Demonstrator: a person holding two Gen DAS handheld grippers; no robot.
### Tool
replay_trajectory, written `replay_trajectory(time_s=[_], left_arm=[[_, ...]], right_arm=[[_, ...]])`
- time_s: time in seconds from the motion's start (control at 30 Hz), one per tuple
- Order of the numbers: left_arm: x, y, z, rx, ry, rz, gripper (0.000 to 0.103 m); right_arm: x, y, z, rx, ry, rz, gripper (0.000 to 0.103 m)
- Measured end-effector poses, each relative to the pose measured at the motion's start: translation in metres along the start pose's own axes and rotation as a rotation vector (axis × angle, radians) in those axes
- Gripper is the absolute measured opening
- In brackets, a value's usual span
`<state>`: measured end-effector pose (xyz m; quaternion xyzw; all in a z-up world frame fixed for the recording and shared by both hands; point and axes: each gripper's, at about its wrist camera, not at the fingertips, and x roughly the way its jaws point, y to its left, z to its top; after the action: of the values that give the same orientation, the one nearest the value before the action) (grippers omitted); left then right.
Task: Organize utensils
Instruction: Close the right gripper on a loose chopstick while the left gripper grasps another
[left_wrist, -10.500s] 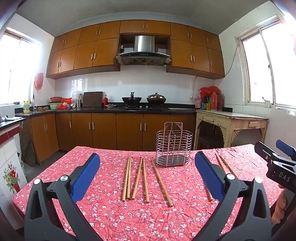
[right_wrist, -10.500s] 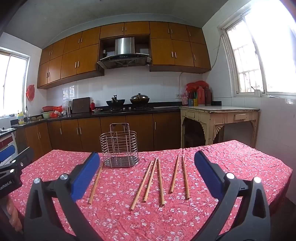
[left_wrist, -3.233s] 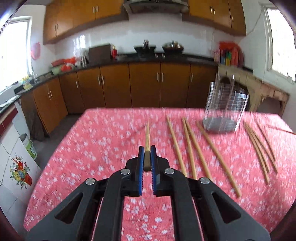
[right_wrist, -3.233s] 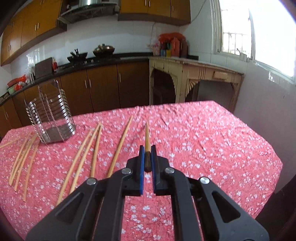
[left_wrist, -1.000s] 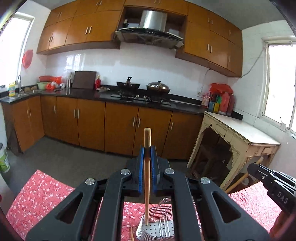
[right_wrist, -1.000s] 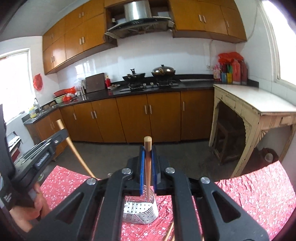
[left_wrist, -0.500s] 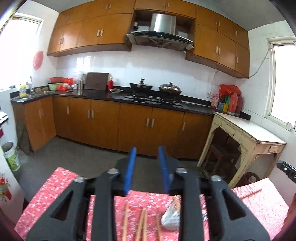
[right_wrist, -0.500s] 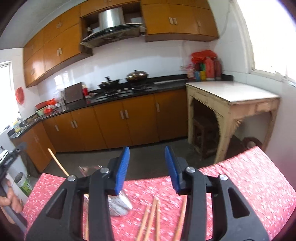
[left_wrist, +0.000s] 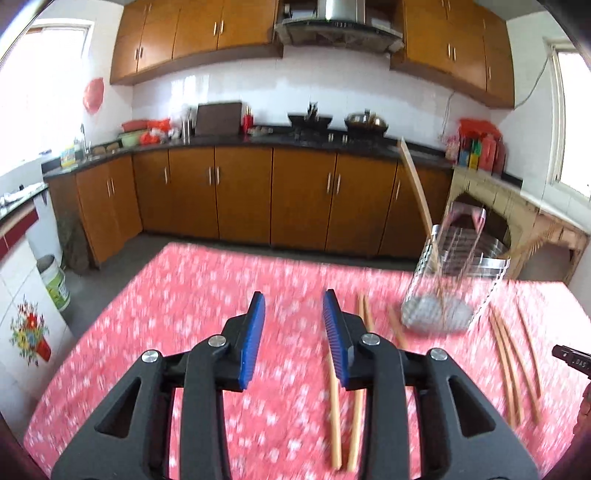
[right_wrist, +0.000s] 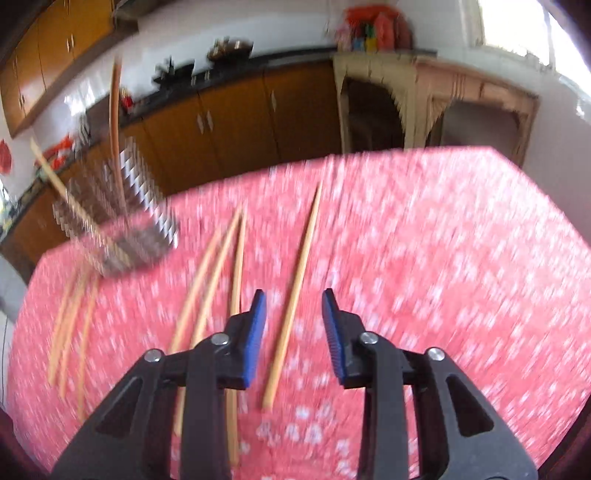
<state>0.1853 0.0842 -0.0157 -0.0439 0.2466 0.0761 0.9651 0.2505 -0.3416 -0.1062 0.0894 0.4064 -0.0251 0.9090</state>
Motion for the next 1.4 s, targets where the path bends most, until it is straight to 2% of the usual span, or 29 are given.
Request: replay_trajectory(time_s=[0.17, 0.27, 0.37, 0.43, 0.57, 0.63, 0.93, 1.17, 1.3, 1.4], left_arm=[[0.009, 0.008, -0.032, -0.019, 0.088, -0.004, 0.034], [0.008, 0.011, -0.044, -0.010, 0.114, -0.011, 0.034], [0.010, 0.005, -0.051, 0.020, 0.135, -0.024, 0.035], [0.012, 0.002, -0.056, 0.040, 0.154, -0.033, 0.035], [0.019, -0.003, -0.067, 0.054, 0.211, -0.073, 0.035], [0.024, -0.006, -0.071, 0.059, 0.242, -0.091, 0.034], [0.046, -0.026, -0.084, 0.112, 0.336, -0.120, 0.032], [0.056, -0.033, -0.090, 0.161, 0.379, -0.088, 0.011], [0.067, -0.027, -0.085, 0.178, 0.371, -0.033, 0.008], [0.082, -0.007, -0.076, 0.147, 0.368, 0.024, 0.008]], right_arm=[[0.012, 0.013, -0.024, -0.026, 0.042, -0.012, 0.028], [0.013, 0.019, -0.030, -0.051, 0.045, -0.029, 0.028], [0.014, 0.021, -0.030, -0.079, 0.034, -0.080, 0.010], [0.015, 0.010, -0.023, -0.042, 0.039, -0.080, 0.008], [0.021, -0.019, -0.013, 0.056, 0.028, -0.161, 0.008], [0.021, -0.028, -0.011, 0.077, 0.028, -0.167, 0.008], [0.021, -0.030, -0.014, 0.046, 0.023, -0.186, 0.008], [0.022, -0.027, -0.011, 0.034, 0.026, -0.188, 0.008], [0.026, -0.028, -0.007, 0.027, 0.023, -0.193, 0.008], [0.028, -0.034, -0.002, 0.034, 0.022, -0.204, 0.008]])
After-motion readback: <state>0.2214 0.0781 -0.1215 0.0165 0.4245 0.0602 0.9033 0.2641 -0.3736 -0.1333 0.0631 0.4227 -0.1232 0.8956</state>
